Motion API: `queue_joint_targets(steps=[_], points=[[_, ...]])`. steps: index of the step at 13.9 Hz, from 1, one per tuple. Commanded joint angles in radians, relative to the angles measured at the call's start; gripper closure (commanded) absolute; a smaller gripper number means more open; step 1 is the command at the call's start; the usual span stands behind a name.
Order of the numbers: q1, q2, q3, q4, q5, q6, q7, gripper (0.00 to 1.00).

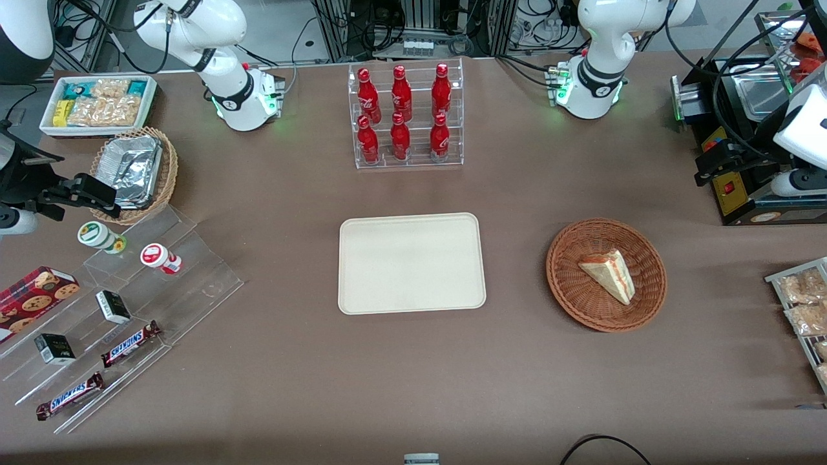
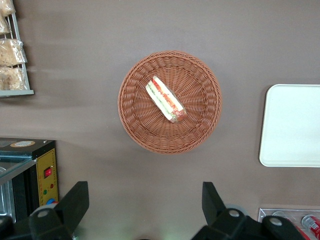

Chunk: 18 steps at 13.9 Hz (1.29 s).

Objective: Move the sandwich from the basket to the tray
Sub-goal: 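Move the left gripper over the wrapped sandwich in the wicker basket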

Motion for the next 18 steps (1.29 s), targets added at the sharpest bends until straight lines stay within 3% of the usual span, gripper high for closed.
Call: queue_joint_targets(steps=[1,7,18], points=[[-0.004,-0.008,-0.002,0.007,0.013,-0.022,0.022,0.0],[-0.008,0.061,-0.005,-0.017,0.031,0.043,-0.005,0.0],[-0.031,0.05,-0.038,-0.426,0.036,0.491,-0.439,0.0]])
